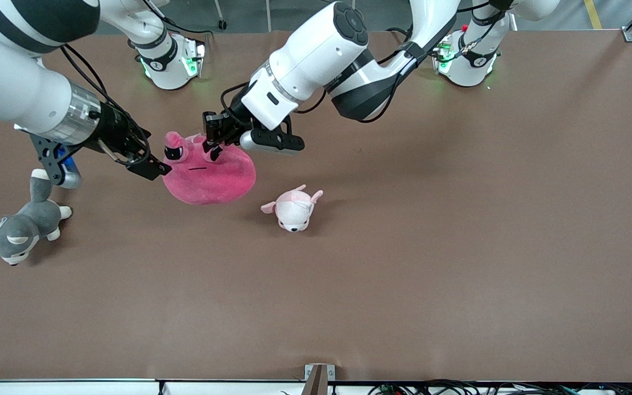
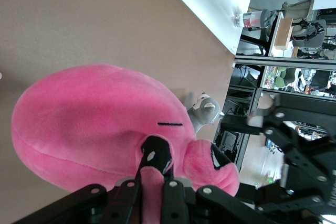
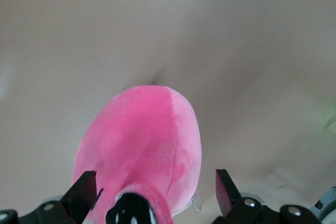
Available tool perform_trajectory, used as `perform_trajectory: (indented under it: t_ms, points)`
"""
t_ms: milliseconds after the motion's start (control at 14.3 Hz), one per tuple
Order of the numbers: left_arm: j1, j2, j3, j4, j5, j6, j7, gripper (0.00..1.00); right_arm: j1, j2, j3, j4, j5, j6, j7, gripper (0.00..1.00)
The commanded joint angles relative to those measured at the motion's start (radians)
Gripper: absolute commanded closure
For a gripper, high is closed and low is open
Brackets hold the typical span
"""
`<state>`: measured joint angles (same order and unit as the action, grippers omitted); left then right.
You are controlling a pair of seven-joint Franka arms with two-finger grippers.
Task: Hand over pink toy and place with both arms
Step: 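Close the right gripper on the pink toy beside the left gripper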
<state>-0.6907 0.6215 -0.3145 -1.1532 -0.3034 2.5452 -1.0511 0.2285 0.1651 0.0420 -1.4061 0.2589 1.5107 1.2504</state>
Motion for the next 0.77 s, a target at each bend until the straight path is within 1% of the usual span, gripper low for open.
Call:
perform_trajectory:
  t_ms: [0, 210, 490, 700]
  points:
    - [-0.007, 0.001, 0.006, 0.013, -0.014, 0.009, -0.007, 1.0, 0.025, -0.015, -0.005, 0.001, 0.017, -0.004, 0.034, 0.0]
    - [-0.007, 0.003, 0.008, 0.013, -0.014, 0.009, -0.004, 1.0, 0.06, -0.015, -0.007, 0.001, 0.01, 0.003, 0.038, 0.0]
    - [-0.007, 0.003, 0.008, 0.013, -0.014, 0.009, -0.006, 1.0, 0.069, -0.015, -0.007, -0.001, 0.008, 0.016, 0.044, 0.0]
    - [-0.007, 0.004, 0.008, 0.012, -0.014, 0.009, -0.004, 1.0, 0.069, -0.013, -0.007, -0.001, 0.013, 0.014, 0.043, 0.1]
